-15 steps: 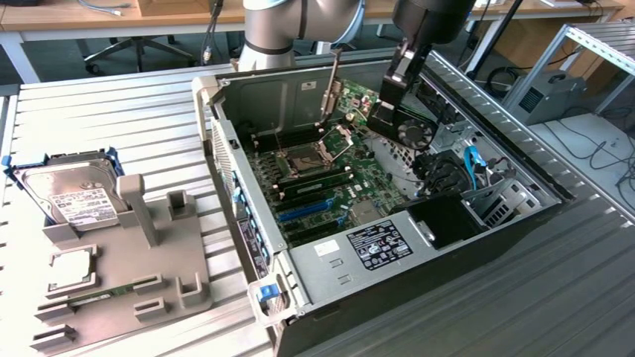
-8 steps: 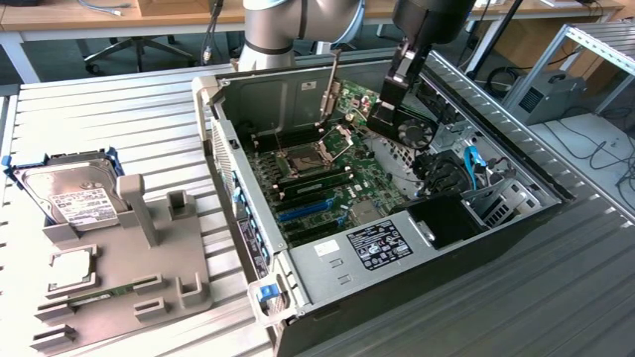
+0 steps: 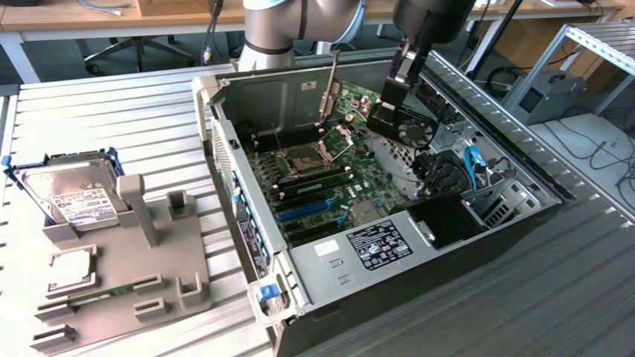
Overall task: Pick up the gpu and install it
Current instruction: 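Insert the gpu into the slot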
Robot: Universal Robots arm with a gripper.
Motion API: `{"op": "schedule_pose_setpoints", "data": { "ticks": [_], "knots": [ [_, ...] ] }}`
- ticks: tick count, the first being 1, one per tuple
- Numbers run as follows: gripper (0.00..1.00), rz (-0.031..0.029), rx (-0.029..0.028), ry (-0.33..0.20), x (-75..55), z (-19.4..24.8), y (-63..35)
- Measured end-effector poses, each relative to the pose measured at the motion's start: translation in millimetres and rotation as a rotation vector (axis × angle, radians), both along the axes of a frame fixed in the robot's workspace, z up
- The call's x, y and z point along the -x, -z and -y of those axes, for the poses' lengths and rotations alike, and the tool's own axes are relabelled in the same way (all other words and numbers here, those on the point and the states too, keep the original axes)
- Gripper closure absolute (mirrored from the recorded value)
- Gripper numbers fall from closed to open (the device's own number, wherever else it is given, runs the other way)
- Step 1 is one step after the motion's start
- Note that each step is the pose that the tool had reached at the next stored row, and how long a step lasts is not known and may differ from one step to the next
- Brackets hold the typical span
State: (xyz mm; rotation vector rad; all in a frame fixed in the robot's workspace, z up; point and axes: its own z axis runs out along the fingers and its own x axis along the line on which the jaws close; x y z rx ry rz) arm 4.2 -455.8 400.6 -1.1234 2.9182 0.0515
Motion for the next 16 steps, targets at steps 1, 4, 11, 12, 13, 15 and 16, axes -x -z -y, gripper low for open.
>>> {"op": "schedule_pose_setpoints", "data": {
  "ticks": [1,4,11,12,13,15,16],
  "knots": [
    [0.74,0.0,0.0,-0.003,0.0,0.0,0.0],
    [0.74,0.0,-0.0001,-0.017,0.0,0.0,0.0],
    [0.74,0.0001,-0.0002,-0.042,0.0,0.0,0.1],
    [0.74,0.0,-0.0001,-0.046,0.0,0.0,0.1],
    [0.74,0.0,-0.0001,-0.05,0.0,0.0,0.0],
    [0.74,0.0,0.0,-0.058,0.0,0.0,0.0],
    [0.74,0.0,0.0,-0.062,0.0,0.0,0.0]
  ]
}}
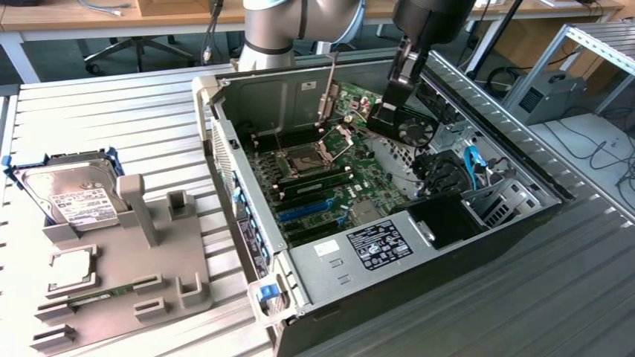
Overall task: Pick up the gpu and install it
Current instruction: 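Insert the gpu into the slot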
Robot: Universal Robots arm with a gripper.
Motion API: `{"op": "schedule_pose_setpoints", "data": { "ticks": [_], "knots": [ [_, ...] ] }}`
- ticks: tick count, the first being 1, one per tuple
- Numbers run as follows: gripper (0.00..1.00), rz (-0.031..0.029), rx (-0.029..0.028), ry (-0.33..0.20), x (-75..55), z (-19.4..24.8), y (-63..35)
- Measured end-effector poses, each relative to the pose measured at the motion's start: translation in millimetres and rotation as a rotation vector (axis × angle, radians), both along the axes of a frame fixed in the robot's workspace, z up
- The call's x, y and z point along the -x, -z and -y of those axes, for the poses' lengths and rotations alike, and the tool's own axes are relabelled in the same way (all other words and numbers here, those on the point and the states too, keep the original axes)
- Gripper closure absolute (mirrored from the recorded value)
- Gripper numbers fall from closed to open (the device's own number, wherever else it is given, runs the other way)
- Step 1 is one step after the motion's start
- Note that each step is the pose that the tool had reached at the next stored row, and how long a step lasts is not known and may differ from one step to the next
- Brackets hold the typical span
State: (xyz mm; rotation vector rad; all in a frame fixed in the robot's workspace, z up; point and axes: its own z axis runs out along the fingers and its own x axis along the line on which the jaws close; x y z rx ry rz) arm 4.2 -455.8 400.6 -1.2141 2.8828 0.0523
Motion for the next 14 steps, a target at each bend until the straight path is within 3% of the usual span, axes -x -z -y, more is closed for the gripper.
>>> {"op": "schedule_pose_setpoints", "data": {
  "ticks": [14],
  "knots": [
    [0.74,0.0,0.0,-0.056,0.0,0.0,0.0]
  ]
}}
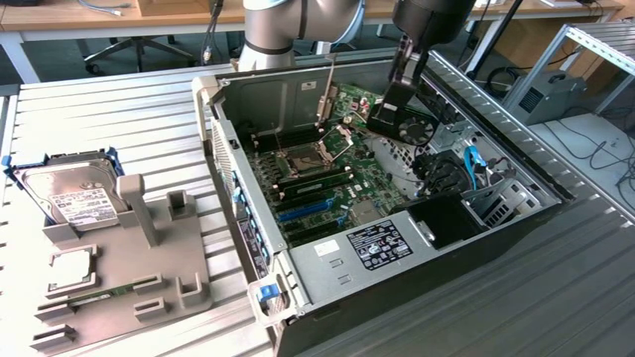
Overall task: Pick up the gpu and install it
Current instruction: 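Insert the gpu into the slot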
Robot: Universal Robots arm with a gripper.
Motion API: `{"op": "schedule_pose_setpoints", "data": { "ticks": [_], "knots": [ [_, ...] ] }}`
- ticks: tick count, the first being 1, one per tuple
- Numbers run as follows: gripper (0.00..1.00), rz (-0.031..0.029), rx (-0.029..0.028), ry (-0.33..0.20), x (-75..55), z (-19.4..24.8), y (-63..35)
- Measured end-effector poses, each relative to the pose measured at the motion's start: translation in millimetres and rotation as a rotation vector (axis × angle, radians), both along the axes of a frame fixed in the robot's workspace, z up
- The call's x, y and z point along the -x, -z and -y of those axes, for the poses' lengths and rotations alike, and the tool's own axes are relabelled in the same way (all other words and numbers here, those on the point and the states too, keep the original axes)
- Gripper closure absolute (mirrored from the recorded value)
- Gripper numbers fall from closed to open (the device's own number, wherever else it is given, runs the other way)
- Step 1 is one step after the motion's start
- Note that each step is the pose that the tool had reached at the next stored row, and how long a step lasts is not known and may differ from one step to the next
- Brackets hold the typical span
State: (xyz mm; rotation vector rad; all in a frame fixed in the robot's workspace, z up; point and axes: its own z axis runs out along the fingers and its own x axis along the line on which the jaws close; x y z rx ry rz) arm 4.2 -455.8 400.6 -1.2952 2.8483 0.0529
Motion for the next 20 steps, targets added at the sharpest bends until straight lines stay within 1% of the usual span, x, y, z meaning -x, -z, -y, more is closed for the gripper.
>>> {"op": "schedule_pose_setpoints", "data": {
  "ticks": [20],
  "knots": [
    [0.74,0.0,0.0,-0.072,0.0,0.0,0.0]
  ]
}}
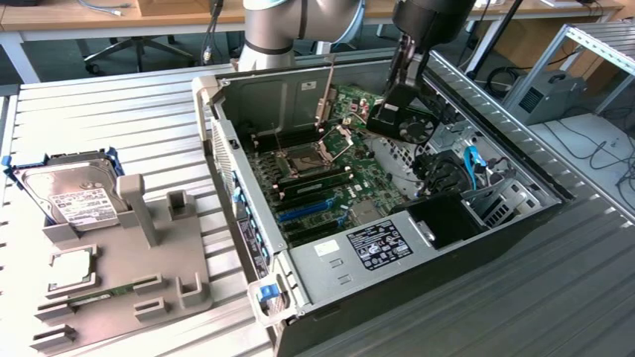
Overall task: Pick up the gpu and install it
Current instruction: 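Insert the gpu into the slot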
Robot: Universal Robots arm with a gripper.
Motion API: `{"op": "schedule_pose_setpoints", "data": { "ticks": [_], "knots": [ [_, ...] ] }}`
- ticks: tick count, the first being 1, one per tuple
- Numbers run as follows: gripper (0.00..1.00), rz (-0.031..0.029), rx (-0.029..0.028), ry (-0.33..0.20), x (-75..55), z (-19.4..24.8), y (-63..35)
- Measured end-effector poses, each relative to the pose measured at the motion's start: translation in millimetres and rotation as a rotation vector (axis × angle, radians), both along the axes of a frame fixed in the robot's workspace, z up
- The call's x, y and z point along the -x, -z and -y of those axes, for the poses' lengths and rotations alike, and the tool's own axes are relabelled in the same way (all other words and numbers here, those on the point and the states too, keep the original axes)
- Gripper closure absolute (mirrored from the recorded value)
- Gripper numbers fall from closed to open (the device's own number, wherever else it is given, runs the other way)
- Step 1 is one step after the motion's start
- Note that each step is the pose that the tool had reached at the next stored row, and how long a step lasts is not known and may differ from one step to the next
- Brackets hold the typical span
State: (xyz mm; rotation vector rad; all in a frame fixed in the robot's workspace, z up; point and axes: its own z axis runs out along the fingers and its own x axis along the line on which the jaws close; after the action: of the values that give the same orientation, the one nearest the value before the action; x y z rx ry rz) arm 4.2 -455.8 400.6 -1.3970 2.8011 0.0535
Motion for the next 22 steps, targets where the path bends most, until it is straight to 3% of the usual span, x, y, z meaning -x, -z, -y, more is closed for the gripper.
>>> {"op": "schedule_pose_setpoints", "data": {
  "ticks": [22],
  "knots": [
    [0.74,0.0,0.0,-0.082,0.0,0.0,0.0]
  ]
}}
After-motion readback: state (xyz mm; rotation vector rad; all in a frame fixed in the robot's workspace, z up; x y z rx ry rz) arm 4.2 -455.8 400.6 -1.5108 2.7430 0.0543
